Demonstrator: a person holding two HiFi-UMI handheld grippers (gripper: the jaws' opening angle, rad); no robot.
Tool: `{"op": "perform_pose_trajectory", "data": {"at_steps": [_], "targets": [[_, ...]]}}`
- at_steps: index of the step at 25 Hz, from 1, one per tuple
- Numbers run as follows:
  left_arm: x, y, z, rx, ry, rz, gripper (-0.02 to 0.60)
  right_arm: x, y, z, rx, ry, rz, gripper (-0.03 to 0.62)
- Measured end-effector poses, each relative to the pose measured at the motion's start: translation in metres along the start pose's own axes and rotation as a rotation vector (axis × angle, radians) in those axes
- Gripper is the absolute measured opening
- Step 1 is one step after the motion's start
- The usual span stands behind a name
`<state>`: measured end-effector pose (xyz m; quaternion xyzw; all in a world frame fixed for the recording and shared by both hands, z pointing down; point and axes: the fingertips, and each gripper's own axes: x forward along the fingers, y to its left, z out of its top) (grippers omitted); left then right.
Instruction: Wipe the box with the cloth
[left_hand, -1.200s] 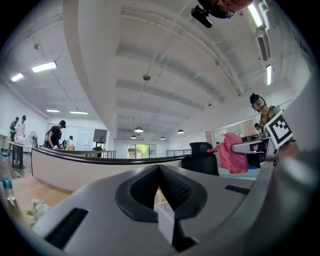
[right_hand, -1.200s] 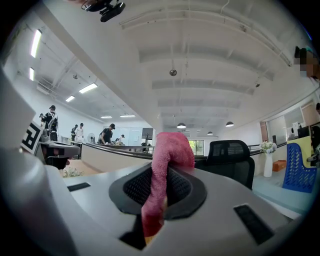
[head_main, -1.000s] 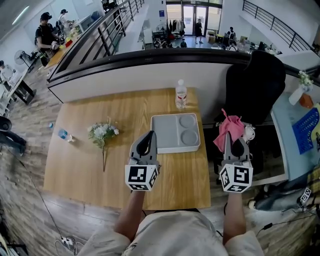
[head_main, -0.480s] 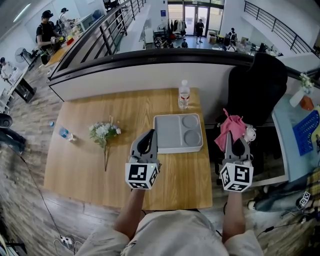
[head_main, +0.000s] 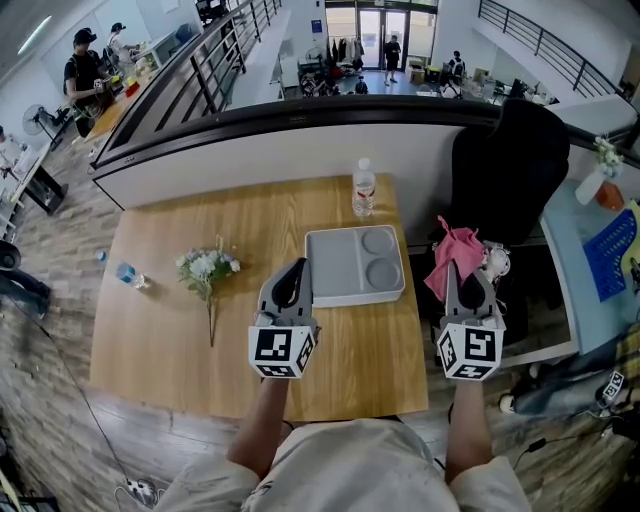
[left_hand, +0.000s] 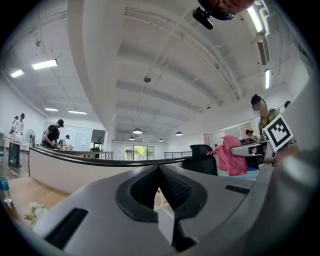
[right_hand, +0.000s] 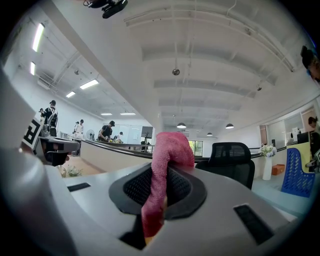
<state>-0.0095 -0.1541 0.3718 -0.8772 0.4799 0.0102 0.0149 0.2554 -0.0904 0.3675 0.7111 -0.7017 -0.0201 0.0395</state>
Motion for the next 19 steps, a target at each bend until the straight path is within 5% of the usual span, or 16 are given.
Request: {"op": "perform_pose_trajectory", "data": {"at_steps": [19], "targets": [[0.0007,-0.0028,-0.0050,-0.005,0.006,-0.013,0.014,-0.0093,-0.0023,-0.0078,-0.008,0.028,-0.018,0.061]]}}
